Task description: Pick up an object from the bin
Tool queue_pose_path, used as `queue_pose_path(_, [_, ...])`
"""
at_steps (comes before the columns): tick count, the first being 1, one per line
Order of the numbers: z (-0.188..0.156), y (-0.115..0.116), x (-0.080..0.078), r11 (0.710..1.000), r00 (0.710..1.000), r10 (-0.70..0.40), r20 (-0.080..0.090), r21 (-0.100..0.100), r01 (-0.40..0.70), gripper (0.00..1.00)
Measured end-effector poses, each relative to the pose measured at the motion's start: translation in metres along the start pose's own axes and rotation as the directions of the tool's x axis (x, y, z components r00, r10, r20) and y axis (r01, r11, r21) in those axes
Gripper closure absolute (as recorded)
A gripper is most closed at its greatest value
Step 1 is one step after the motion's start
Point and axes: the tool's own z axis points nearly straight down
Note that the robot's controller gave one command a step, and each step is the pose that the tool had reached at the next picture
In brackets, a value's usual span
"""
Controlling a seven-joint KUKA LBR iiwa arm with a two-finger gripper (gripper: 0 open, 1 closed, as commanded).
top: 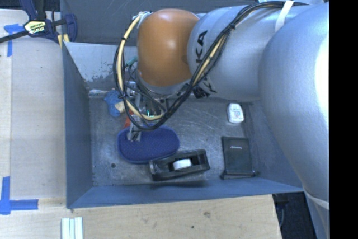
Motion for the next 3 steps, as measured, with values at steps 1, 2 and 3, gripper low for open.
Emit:
queue_pose_path(1, [0.076,0.003,-0.055,0.999,0.999,0.045,0.016,-0.004,-0.045,0.0])
queue_pose_path(2, [0.07,0.003,-0.055,0.999,0.999,0.048,0.017,-0.006,-0.048,1.0])
queue_pose_path(3, [-0.07,0.008,-0.051,0.999,0.998,0.053,0.017,-0.006,-0.053,1.0])
